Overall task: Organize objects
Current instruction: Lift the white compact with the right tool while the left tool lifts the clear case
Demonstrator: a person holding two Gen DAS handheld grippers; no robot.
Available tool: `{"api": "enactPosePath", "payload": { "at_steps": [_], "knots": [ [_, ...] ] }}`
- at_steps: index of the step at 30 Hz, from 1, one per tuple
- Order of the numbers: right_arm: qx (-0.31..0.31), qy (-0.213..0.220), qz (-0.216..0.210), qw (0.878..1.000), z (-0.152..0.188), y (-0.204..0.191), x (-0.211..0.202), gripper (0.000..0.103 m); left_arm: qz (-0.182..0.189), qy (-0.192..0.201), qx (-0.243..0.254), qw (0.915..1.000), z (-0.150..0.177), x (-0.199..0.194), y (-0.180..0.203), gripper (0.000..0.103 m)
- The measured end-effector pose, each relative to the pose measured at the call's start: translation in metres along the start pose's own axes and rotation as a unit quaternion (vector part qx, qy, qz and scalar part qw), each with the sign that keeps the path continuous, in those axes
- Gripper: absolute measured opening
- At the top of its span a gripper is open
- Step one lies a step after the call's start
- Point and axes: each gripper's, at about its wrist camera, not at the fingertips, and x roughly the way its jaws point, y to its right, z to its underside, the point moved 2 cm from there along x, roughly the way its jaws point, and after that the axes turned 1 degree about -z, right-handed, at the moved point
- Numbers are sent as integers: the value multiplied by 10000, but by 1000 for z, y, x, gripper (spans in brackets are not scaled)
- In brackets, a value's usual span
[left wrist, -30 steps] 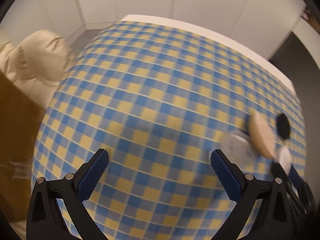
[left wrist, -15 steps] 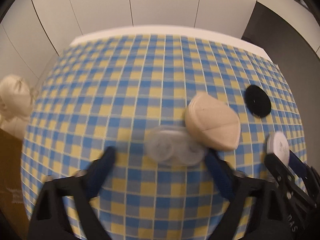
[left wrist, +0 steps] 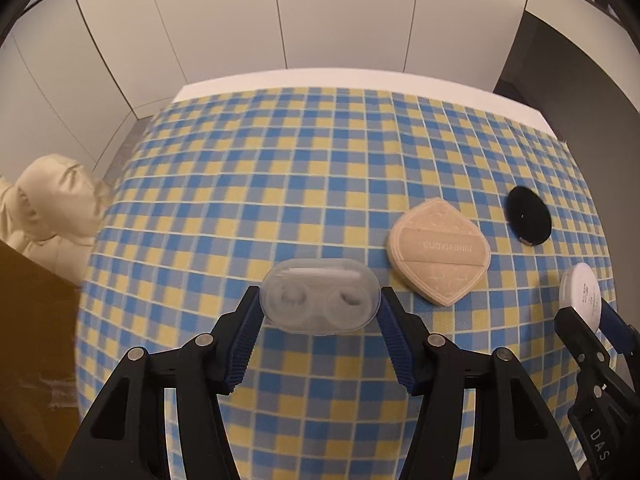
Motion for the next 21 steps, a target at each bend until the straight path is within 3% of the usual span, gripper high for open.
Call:
{"api": "enactPosePath", "payload": {
  "at_steps": [10,21],
  "knots": [
    [52,-66,16,10000,-24,-7,-27,60,-82,158,-32,9998,-23,-57,-21,58],
    [-180,323,148,9992,-74,-23,-106,60,-382,573,-248,9973,-61,-137,-46,58]
  ]
}}
